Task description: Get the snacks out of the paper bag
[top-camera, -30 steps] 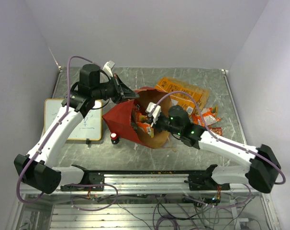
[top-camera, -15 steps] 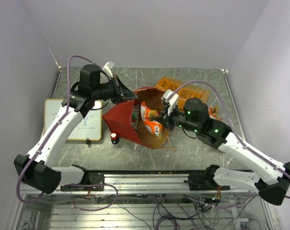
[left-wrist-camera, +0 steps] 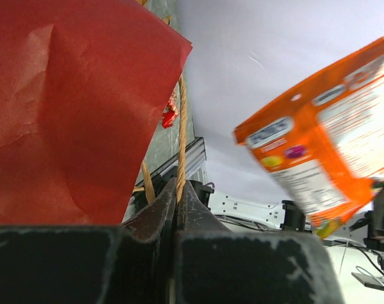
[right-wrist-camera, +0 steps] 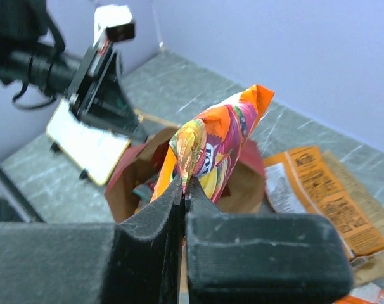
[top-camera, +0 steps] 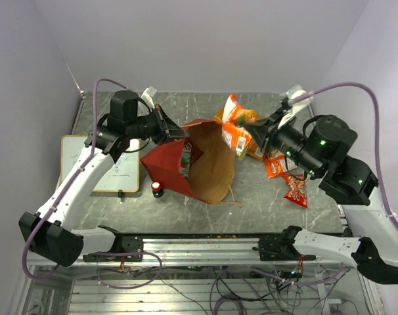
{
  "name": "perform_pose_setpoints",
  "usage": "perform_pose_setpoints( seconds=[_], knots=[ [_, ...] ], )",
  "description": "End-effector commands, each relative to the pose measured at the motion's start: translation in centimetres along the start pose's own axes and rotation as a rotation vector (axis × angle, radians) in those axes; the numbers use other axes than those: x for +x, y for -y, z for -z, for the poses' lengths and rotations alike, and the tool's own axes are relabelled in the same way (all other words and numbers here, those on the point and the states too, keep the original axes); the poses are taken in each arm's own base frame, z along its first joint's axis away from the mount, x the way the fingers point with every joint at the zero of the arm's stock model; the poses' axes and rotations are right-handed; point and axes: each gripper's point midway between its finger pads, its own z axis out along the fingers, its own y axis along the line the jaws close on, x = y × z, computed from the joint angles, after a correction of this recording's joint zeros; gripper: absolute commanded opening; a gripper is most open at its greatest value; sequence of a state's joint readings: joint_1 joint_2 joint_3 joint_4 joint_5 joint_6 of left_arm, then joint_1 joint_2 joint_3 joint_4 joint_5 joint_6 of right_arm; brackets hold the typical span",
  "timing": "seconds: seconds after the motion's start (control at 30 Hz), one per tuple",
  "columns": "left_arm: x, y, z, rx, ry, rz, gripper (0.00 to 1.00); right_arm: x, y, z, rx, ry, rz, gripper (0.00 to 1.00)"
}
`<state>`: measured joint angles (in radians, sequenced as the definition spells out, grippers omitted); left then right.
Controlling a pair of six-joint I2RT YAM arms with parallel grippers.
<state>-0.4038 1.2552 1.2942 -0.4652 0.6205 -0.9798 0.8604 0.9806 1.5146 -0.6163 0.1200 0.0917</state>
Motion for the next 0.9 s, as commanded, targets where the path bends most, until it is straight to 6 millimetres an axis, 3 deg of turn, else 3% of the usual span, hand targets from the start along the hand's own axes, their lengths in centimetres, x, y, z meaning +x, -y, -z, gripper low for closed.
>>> perform_pose_setpoints(
  seconds=[0.0,0.07,0.2,0.47,0.67,0.77,0.87],
  knots=[
    [0.5,0.5,0.8,-0.002,-0.004,-0.027,0.07,-5.7,4.1,1.6,0.232,0.174,-0.036,0.0],
    [0.7,0.8,1.0,0.008,-0.007,-0.027,0.07,-6.7,6.1,1.9,0.357,0.221,-0.069,0.0],
    [1.0,0.9,1.4,0.011,-0.018,-0.037,0.07,-6.5,7.8,0.9,0.473,0.25,-0.101,0.0],
    [1.1,1.2,1.5,0.017,-0.032,-0.079,0.07,-2.9,8.7,-3.9,0.589,0.111,-0.115,0.0],
    [0.8,1.3,1.6,0.008,-0.031,-0.1,0.07,-1.3,9.4,-6.8,0.626,0.024,-0.076,0.0],
    [0.6,1.4,1.5,0.004,-0.03,-0.108,0.07,-0.7,11.5,-8.1,0.657,-0.013,-0.1,0.0],
    [0.2,1.3,1.6,-0.02,-0.023,-0.129,0.07,1.3,14.9,-9.3,0.663,-0.075,-0.18,0.0]
  ],
)
